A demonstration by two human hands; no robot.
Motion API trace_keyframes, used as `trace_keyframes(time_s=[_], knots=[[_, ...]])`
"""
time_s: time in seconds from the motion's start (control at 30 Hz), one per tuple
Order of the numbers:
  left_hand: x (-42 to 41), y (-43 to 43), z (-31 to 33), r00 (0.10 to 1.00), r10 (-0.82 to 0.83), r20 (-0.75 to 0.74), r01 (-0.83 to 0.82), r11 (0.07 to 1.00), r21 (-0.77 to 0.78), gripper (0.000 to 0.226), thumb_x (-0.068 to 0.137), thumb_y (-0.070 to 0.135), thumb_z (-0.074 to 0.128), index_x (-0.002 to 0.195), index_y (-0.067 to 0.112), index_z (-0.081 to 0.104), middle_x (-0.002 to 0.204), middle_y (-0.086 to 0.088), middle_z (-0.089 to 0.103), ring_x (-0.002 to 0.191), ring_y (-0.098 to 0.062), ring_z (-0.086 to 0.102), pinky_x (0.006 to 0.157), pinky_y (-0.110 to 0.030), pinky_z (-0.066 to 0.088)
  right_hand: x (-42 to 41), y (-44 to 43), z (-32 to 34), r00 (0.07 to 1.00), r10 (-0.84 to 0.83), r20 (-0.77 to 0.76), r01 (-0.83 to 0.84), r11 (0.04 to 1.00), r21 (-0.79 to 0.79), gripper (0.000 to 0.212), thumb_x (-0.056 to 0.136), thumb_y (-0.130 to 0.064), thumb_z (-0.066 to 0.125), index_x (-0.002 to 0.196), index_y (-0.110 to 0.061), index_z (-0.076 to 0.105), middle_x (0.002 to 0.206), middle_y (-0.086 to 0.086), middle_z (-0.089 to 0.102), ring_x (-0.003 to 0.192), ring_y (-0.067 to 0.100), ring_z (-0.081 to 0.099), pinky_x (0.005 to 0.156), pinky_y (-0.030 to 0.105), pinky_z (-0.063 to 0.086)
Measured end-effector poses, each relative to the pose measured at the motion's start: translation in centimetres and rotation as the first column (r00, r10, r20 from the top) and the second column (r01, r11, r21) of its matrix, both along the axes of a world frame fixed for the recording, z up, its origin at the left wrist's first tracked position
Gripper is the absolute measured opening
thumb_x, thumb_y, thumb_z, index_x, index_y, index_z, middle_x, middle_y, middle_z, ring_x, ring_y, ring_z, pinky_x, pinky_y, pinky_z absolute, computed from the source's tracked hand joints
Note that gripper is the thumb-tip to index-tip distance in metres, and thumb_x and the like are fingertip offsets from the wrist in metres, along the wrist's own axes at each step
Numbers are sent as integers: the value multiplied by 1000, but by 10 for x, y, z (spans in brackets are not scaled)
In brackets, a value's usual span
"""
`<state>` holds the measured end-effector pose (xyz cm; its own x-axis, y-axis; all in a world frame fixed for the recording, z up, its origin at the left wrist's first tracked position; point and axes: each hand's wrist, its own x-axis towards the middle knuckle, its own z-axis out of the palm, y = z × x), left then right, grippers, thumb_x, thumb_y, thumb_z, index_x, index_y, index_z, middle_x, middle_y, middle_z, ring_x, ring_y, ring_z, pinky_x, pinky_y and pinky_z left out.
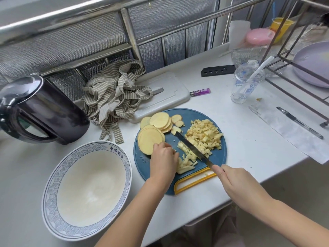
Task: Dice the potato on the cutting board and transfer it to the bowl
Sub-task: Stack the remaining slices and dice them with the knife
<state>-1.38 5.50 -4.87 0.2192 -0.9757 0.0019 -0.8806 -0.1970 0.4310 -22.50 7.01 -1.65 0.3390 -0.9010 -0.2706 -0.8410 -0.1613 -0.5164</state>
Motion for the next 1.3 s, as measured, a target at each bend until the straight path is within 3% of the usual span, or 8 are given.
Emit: trace_keyframes(time_s=[0.13, 0.27, 0.4, 0.57, 0.67, 0.8, 0.97, 1.3], knots=[[-6, 16, -9, 998, 19, -68, -23, 998, -56, 47, 90, 37, 63, 127, 10, 54, 133, -2, 45, 121, -17, 41, 97, -22, 32, 0, 3, 1, 1000, 10, 7, -10, 1000, 15, 53, 87, -59, 11, 68, -19, 40, 60, -2, 47, 57, 13, 46, 61, 30, 40], [-11, 30, -27, 995, 26, -96, -31, 998, -51, 76, 76, 44, 76, 134, 10, 41, 131, -2, 43, 122, -19, 40, 103, -27, 35, 2, 10, -4, 999, 38, 4, -38, 999, 39, 45, 87, -59, 11, 68, -27, 37, 60, -6, 46, 59, 13, 46, 64, 32, 41], [-8, 36, -45, 995, 8, -98, -25, 983, -180, 71, 74, 46, 76, 126, 6, 48, 119, -5, 52, 113, -18, 43, 98, -32, 43, 6, 18, -11, 997, 70, -23, -69, 997, 39, 46, 85, -61, 7, 73, -29, 38, 64, -5, 48, 68, 21, 52, 70, 36, 45], [-10, 39, -54, 996, 7, -88, -30, 964, -264, 69, 79, 57, 54, 126, 6, 47, 119, -7, 54, 113, -17, 44, 98, -28, 40, 12, 21, -19, 991, 105, -82, -107, 994, -17, 43, 92, -57, 9, 77, -28, 37, 68, -7, 46, 70, 19, 49, 67, 33, 40], [-10, 42, -59, 997, -14, -76, -6, 965, -261, 70, 82, 55, 51, 132, 5, 45, 126, -9, 52, 120, -20, 43, 104, -32, 39, 13, 16, -22, 989, 95, -109, -99, 995, -30, 42, 99, -53, 16, 87, -24, 44, 69, -7, 45, 79, 24, 57, 68, 34, 40], [-11, 44, -62, 997, -43, -64, 25, 965, -262, 66, 86, 51, 48, 134, 7, 45, 130, -8, 50, 124, -18, 39, 108, -30, 32, 13, 11, -21, 995, 82, -52, -81, 997, 16, 48, 94, -55, 13, 82, -23, 46, 67, -6, 48, 70, 21, 50, 69, 35, 43], [-11, 44, -67, 999, -45, -28, 36, 965, -260, 65, 87, 52, 45, 133, 6, 47, 131, -8, 50, 124, -20, 41, 102, -39, 46, 13, 5, -22, 998, 60, -24, -58, 995, 76, 53, 88, -60, 8, 73, -25, 44, 72, -1, 58, 74, 21, 57, 72, 37, 47], [-11, 42, -78, 1000, -28, 7, 29, 954, -297, 64, 86, 52, 46, 129, 5, 51, 129, -8, 55, 123, -23, 46, 98, -38, 49, 21, 0, -25, 991, 69, -116, -55, 992, 116, 56, 90, -59, 8, 81, -23, 50, 74, -5, 54, 80, 20, 59, 73, 33, 47]])
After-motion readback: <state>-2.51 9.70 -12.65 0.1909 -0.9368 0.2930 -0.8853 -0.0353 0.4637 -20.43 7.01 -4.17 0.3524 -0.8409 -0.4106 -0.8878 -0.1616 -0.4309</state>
